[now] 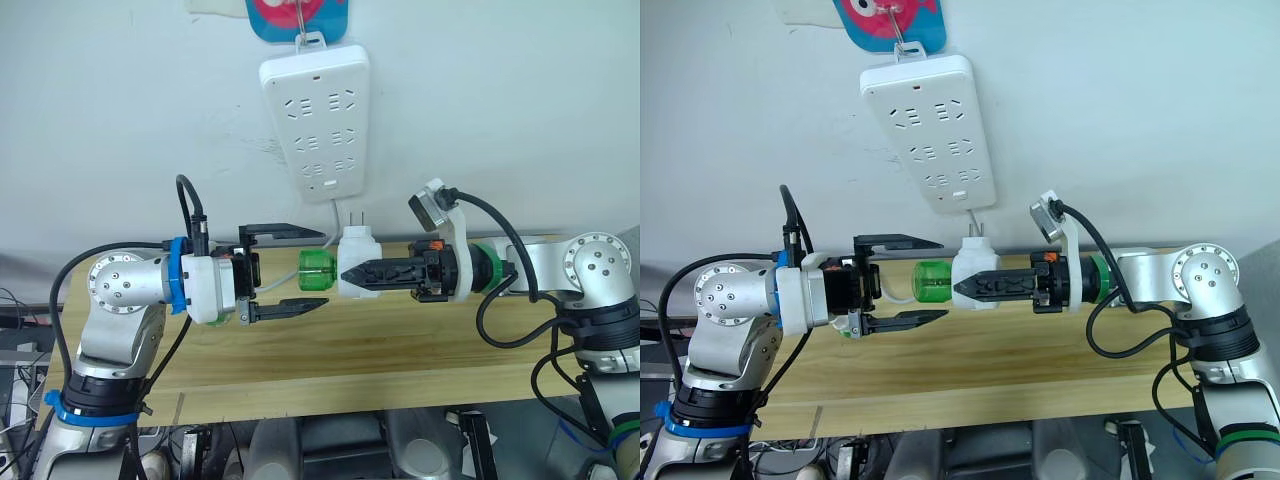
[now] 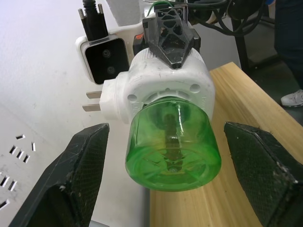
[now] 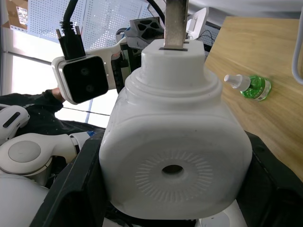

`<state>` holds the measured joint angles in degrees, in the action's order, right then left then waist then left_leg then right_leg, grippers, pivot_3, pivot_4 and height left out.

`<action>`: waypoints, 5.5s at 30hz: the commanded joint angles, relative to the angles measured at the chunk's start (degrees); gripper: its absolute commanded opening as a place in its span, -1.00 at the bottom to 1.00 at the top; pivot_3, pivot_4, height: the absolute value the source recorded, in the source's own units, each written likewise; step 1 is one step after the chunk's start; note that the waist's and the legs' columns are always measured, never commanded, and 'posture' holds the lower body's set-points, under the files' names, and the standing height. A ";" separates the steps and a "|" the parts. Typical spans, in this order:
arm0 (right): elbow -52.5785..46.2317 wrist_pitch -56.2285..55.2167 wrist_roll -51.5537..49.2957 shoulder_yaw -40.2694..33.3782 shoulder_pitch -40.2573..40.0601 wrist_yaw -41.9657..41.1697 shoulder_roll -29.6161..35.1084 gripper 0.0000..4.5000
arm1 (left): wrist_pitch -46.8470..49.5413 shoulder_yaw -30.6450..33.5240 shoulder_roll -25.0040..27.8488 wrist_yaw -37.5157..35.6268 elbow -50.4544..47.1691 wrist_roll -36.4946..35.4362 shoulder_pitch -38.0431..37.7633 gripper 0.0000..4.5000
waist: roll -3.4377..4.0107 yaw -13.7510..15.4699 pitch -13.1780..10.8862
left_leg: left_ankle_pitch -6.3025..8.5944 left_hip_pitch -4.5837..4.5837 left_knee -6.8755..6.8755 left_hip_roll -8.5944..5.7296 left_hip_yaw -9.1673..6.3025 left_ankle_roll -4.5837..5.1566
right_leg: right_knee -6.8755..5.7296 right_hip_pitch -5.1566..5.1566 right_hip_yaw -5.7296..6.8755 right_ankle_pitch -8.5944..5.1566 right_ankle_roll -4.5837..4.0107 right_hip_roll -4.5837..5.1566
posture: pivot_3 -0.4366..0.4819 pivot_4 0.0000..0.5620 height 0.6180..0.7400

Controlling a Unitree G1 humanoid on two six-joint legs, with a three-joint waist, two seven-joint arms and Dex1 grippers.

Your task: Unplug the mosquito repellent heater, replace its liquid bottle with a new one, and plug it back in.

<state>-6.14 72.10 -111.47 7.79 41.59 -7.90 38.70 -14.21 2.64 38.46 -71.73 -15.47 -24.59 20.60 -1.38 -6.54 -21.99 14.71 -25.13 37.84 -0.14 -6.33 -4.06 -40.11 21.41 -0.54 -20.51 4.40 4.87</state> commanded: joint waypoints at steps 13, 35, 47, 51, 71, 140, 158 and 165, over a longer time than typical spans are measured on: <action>-1.22 0.56 -1.53 -1.94 -0.25 -0.45 0.17 0.36 | 9.42 0.17 3.12 0.11 -2.99 -6.95 0.22 0.01 | 0.00 -0.02 0.00 | 0.00 0.00 0.00 0.00 -0.01 0.00 | 0.00 0.00 0.00 0.00 0.00 0.00 | -0.42 0.34 1.00; -5.39 -0.31 -1.53 -0.11 -0.27 -2.22 3.19 0.36 | 59.97 2.20 14.07 9.47 -8.19 -36.69 2.86 0.01 | 0.00 -0.04 -0.03 | 0.00 0.01 0.00 0.00 -0.04 0.00 | 0.02 0.01 0.01 0.00 0.00 0.00 | -0.44 0.37 1.00; -6.81 -1.19 -1.53 0.44 -0.57 -3.30 4.11 0.36 | 85.49 3.32 16.10 18.44 0.99 -58.53 10.32 0.01 | 0.01 -0.20 -0.05 | 0.00 0.03 0.00 0.02 -0.03 -0.01 | 0.02 0.04 0.00 0.00 0.00 -0.01 | -0.46 0.38 1.00; -6.99 -1.36 -1.53 0.52 -0.59 -3.54 4.28 0.36 | 85.90 3.71 15.68 19.90 1.00 -58.52 10.55 0.01 | 0.01 -0.18 -0.05 | -0.01 0.03 0.01 0.02 -0.02 -0.01 | 0.02 0.05 -0.01 0.00 0.00 -0.01 | -0.46 0.38 1.00; -6.78 -2.06 -1.53 -0.03 -0.95 -4.07 4.38 0.36 | 61.66 5.12 12.29 9.61 -4.89 -35.27 4.46 0.73 | 0.01 0.02 -0.05 | -0.01 0.04 -0.01 0.04 0.04 -0.02 | 0.07 0.05 -0.04 0.00 0.00 -0.01 | -0.46 0.38 1.00; -4.04 -0.73 -1.53 -1.01 -2.37 -1.72 2.75 0.36 | 16.63 -0.23 5.73 -2.97 -5.13 -11.53 0.69 0.00 | 0.01 -0.05 -0.05 | 0.00 -0.04 0.01 -0.01 -0.05 0.00 | 0.01 0.01 0.04 0.00 0.00 0.00 | -0.41 0.36 1.00; -11.16 -5.75 -1.53 -0.67 -3.02 3.98 4.97 0.36 | 38.36 1.59 10.75 -0.79 -9.64 -22.16 1.37 0.00 | 0.02 -0.02 -0.06 | 0.00 -0.04 0.01 0.01 -0.06 -0.01 | 0.03 0.03 0.04 0.00 0.00 -0.01 | -0.43 0.37 1.00; -13.83 -8.51 -1.53 -1.28 -3.36 5.65 5.54 0.36 | 45.04 3.00 10.01 2.45 -10.04 -26.66 2.64 0.00 | 0.02 -0.01 -0.06 | 0.00 -0.03 0.00 0.02 -0.06 -0.01 | 0.04 0.03 0.05 0.00 0.00 0.00 | -0.43 0.37 1.00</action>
<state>-18.42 65.56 -112.28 8.30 38.79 -3.32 43.72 29.70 3.94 48.63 -70.13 -22.63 -48.58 22.82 -1.36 -6.55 -22.05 14.70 -25.17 37.84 -0.12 -6.39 -4.06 -40.07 21.44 -0.50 -20.51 4.40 4.86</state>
